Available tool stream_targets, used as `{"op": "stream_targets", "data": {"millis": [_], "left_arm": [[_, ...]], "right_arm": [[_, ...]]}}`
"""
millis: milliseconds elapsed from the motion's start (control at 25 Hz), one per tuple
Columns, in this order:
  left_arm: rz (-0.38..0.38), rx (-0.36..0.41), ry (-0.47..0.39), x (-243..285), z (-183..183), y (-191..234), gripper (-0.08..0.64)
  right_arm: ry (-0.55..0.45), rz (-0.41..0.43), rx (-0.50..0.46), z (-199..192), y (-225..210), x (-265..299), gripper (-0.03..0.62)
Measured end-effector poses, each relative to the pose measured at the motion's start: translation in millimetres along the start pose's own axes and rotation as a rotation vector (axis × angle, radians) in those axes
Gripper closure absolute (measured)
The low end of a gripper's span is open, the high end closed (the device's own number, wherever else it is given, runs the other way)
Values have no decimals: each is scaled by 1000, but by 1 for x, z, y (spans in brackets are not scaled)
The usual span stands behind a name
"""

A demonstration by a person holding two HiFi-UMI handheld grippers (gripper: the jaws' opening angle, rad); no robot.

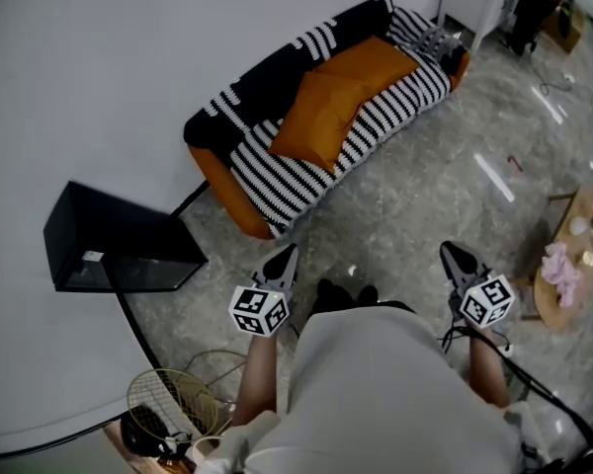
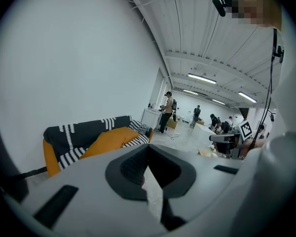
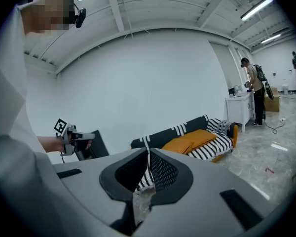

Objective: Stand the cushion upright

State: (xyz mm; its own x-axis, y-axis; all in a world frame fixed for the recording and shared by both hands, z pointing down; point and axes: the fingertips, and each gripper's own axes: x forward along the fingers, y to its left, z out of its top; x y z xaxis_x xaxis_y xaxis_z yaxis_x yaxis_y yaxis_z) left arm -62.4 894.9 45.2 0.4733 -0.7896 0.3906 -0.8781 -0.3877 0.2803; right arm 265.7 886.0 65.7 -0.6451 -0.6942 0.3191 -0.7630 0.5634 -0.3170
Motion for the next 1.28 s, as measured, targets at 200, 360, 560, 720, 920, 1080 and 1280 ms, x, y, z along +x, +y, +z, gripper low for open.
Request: {"op": "stream_targets", "data": {"millis": [200,360,560,720,920,1080,1280], "left_arm": [[11,-11,16,4,-5,2,558],[18,-11,23,9,-2,10,558],[15,-8,45,24,4,29,558],[-3,-7,48,44,18,50,558],[-34,2,58,64,37,76,558],[-54,7,66,81,50,94,558],[-73,7,84,97,60,123,558]], "right_arm": [[6,24,4,1,2,10,552],[14,25,5,2,0,22,552],[35,-4,16,3,-8,38,552],[34,-33,25,11,-17,61,552],[31,-61,37,26,-17,88,552],[36,-78,43,36,-22,111,552],[53,-99,46,47,-22,144,552]]}}
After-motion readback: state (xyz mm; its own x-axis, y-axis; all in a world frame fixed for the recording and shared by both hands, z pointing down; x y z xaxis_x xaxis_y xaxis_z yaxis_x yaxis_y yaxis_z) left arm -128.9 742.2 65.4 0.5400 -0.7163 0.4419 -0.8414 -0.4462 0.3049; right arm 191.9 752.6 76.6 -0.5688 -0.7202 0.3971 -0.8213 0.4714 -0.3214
